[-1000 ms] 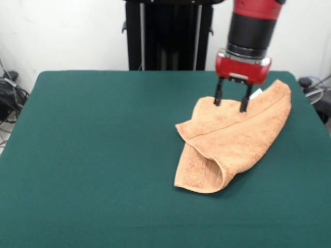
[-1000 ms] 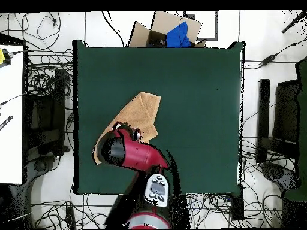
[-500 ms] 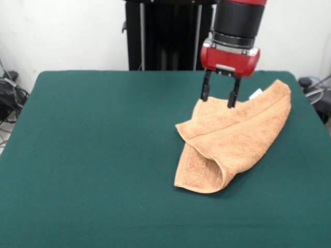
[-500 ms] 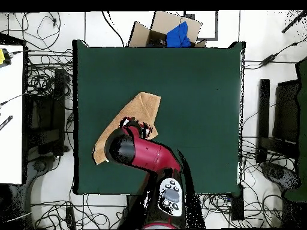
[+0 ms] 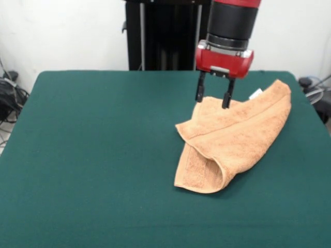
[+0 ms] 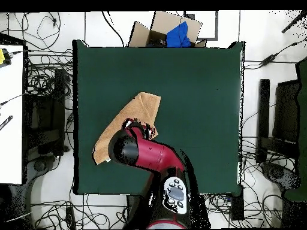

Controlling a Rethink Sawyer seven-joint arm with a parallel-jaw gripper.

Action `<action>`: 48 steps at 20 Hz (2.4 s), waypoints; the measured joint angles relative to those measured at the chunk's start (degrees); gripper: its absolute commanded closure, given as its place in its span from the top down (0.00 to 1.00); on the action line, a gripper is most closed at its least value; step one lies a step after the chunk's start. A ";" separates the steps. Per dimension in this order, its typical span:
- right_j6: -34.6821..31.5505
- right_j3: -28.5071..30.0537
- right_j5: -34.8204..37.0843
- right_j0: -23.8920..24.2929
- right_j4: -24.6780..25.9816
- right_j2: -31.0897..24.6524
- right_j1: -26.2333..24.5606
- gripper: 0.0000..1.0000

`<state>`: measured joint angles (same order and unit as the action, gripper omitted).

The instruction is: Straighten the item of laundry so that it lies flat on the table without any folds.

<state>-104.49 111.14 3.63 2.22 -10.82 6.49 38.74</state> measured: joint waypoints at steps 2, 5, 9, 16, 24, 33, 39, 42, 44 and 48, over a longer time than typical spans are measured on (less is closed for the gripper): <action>0.00 0.00 0.00 0.61 0.53 -0.36 -0.26 1.00; 0.00 -0.01 -0.01 1.75 1.57 -0.97 -1.03 1.00; 0.00 -0.02 -0.01 2.89 2.66 -1.63 -2.49 1.00; 0.00 -0.03 -0.02 3.66 4.33 -3.42 -4.72 1.00; 0.00 -0.66 0.00 6.36 11.41 -7.49 -5.37 1.00; 0.71 -3.03 4.72 12.65 23.01 -15.65 -5.38 1.00; 3.13 -4.23 11.63 17.45 29.20 -21.95 -5.40 1.00; 4.54 -4.89 13.74 19.51 31.44 -24.59 -5.46 1.00; 5.04 -5.37 14.21 20.65 32.71 -26.03 -5.73 1.00; 5.65 -6.54 14.21 22.58 34.59 -28.45 -7.06 1.00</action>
<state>-98.83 104.60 17.83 24.81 23.76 -21.96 31.69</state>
